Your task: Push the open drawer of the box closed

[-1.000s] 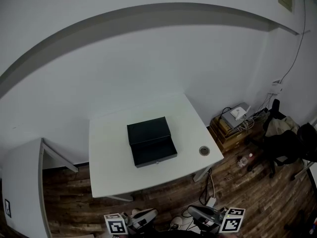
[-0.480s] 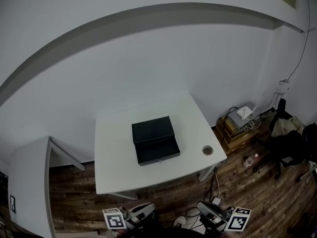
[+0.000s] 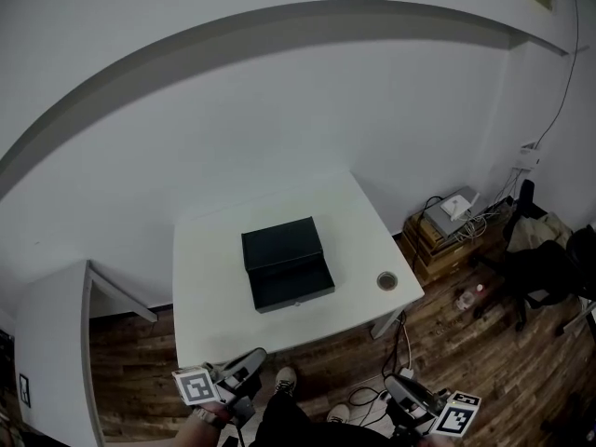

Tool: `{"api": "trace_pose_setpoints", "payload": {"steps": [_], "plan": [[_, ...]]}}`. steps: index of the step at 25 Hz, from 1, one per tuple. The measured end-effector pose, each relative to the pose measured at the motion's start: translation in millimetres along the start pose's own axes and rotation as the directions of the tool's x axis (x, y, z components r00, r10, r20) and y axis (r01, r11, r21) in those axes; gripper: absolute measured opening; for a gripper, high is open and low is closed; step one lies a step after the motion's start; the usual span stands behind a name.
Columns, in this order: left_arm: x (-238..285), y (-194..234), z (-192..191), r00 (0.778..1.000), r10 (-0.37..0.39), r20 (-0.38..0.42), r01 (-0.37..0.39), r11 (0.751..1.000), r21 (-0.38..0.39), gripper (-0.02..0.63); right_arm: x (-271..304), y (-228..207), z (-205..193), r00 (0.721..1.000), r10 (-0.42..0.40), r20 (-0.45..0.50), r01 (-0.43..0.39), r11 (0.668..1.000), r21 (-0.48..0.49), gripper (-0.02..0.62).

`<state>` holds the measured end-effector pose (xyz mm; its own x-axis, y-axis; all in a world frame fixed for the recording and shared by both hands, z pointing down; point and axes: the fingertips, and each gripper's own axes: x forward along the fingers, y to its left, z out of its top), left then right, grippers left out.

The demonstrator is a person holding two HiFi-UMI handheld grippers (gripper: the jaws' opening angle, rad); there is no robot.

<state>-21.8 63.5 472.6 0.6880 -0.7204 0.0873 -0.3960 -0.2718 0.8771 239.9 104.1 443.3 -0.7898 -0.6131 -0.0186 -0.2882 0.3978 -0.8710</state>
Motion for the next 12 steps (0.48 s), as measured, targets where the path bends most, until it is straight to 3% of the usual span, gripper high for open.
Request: {"api": "trace_pose_setpoints", "payload": {"steps": [8,12], "plan": [[8.7,47.6,68.2,0.997,0.074,0.016,-0.074,0.997,0.014,0.002,4.3,-4.9,13.9,0.991,-0.065,0.114,0.064,0.998,0.006,0.021],[17.4,71.8,103.5,0.995,0.099,-0.008,-0.098,0.993,0.072,0.003,19.0,-3.5,15.1,0.985,-0.085,0.150,0.085,0.996,0.006,0.020]]}}
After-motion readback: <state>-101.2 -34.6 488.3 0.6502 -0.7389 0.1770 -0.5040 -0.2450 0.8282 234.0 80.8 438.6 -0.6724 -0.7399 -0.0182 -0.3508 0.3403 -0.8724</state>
